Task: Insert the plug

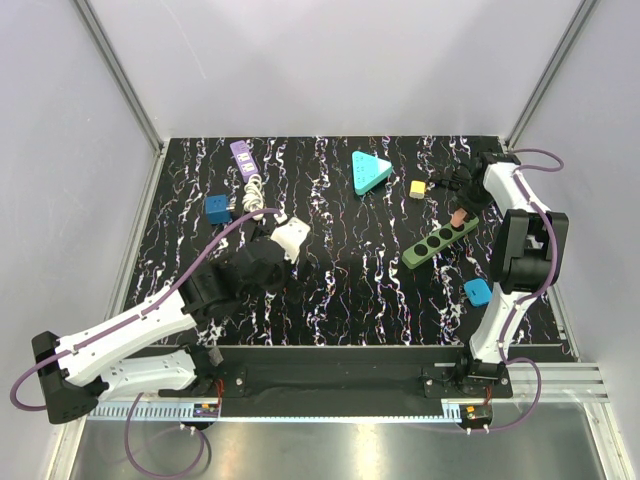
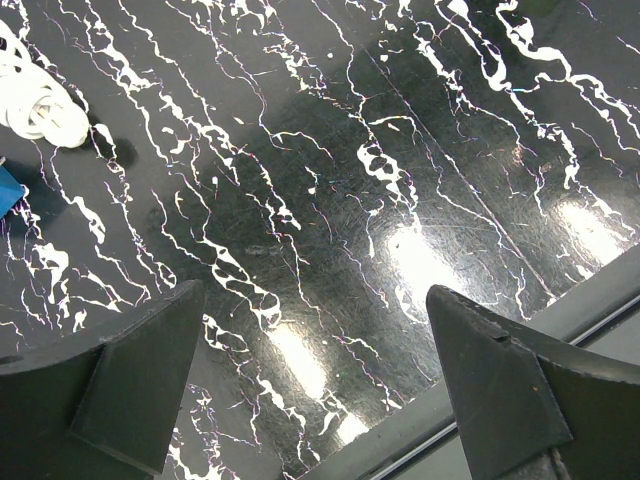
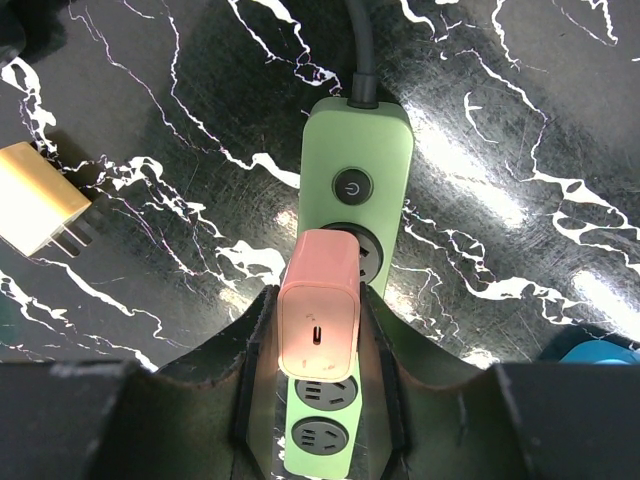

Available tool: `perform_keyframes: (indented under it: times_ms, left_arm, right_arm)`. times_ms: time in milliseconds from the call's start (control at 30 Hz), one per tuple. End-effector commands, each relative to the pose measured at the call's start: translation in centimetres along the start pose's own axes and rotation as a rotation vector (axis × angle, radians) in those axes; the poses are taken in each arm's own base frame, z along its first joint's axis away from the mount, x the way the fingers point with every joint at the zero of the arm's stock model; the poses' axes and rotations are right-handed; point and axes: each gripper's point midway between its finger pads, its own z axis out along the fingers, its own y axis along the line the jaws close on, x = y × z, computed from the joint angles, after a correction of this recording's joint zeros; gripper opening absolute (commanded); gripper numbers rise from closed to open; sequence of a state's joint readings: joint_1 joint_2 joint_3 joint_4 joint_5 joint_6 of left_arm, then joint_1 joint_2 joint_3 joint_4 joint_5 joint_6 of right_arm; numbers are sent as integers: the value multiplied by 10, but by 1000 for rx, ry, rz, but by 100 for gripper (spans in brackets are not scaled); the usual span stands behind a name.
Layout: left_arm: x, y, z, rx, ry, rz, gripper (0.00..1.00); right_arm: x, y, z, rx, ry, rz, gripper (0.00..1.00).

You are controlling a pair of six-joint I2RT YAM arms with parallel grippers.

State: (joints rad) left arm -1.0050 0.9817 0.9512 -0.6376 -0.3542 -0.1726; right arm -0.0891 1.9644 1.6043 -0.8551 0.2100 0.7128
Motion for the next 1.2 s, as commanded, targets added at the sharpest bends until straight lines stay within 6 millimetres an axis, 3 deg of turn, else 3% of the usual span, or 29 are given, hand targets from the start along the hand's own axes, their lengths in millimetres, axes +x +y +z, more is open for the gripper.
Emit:
perform_keyframes:
  times_ms: [0, 233, 400, 567, 833, 1067, 1167]
  left_arm:
    - [-8, 5, 0, -24, -31, -6, 99]
    - [-8, 5, 0, -29, -30, -7, 99]
    - [-7, 5, 1, -28, -26, -5, 99]
    - [-9, 3, 0, -21, -30, -7, 99]
    - [-10, 1, -2, -4, -38, -11, 99]
    - [-12, 1, -5, 2, -50, -16, 99]
    - [-12, 0, -4, 5, -48, -14, 99]
  right_arm:
    - [1, -2, 4, 4, 10, 7, 0]
    - [17, -3, 24, -10, 39, 38, 0]
    - [37, -21, 39, 73, 94, 39, 0]
    - [51, -29, 41, 100, 130, 23, 0]
    - [69, -27, 44, 113, 160, -8, 0]
    - [89, -40, 52, 135, 194, -26, 0]
    - [92, -36, 52, 118, 181, -39, 0]
